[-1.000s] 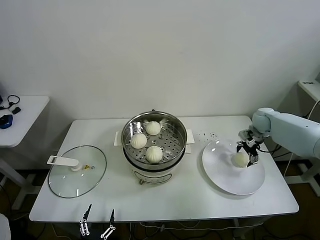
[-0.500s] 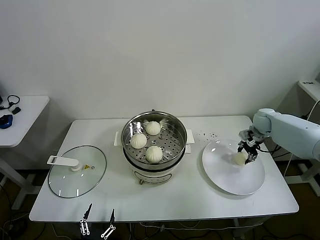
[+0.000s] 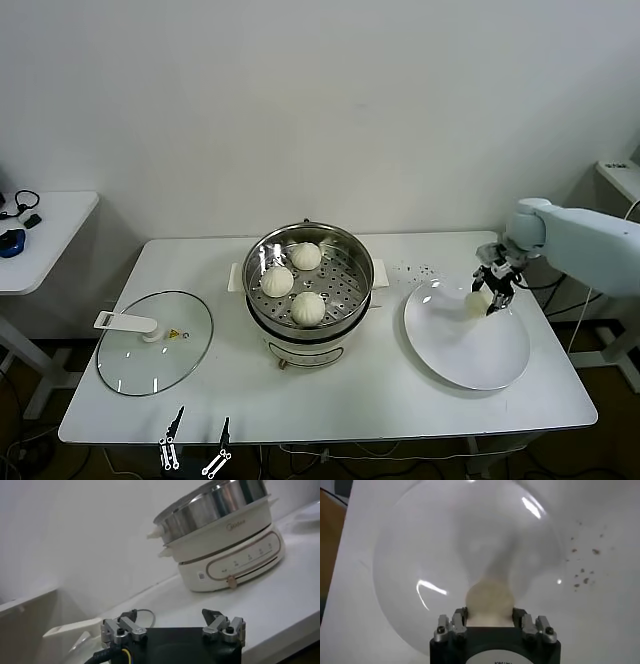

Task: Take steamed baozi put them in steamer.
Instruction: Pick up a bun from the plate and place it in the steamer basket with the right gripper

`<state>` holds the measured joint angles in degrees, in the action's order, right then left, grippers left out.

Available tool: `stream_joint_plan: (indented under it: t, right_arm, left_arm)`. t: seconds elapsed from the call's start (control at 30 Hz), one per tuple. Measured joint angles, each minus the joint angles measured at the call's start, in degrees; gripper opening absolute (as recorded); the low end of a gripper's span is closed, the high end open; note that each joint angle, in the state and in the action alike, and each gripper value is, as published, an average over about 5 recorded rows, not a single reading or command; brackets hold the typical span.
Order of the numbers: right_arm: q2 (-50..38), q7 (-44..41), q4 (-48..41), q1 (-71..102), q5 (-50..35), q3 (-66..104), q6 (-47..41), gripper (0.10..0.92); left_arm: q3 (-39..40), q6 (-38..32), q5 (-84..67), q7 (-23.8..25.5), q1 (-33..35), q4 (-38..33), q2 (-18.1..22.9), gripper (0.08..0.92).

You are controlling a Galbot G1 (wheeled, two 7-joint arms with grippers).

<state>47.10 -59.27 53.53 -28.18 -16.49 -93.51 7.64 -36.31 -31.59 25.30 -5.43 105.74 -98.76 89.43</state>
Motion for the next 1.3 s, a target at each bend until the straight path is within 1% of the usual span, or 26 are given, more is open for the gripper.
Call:
stream_joint_plan:
  t: [0.13, 0.37, 0.53, 0.67, 0.97, 1.3]
  right_arm:
    - [0.52, 1.14, 4.34, -6.78, -5.73, -6.15, -1.99, 0.598]
    - [2.31, 3.92, 14.16, -19.45, -18.21, -15.96, -7.43, 0.607]
    - [4.38, 4.89, 20.04, -26.91, -26.0, -19.75, -10.66, 0.605]
    - [6.56, 5.33, 22.79, -30.7, -31.07, -21.13, -12.75, 0.606]
    - [12.76, 6.3, 24.0, -33.76, -38.71, -20.88, -16.06, 0.608]
    - [20.21, 7.72, 20.19, -29.8, -41.79, -17.23, -18.8, 0.609]
  left_arm:
    - [0.06, -0.01, 0.01, -0.01, 0.12, -0.1, -0.04, 0.823]
    - [0.5, -0.07, 0.27, -0.02, 0.44, -0.29, -0.12, 0.823]
    - [0.51, -0.12, 0.34, -0.05, 0.47, -0.42, -0.26, 0.823]
    - [0.52, -0.16, 0.33, -0.07, 0.48, -0.36, -0.39, 0.823]
    - [0.51, -0.15, 0.24, -0.08, 0.33, -0.5, -0.5, 0.823]
    - [0.41, 0.02, 0.08, -0.02, -0.02, -0.72, -0.34, 0.823]
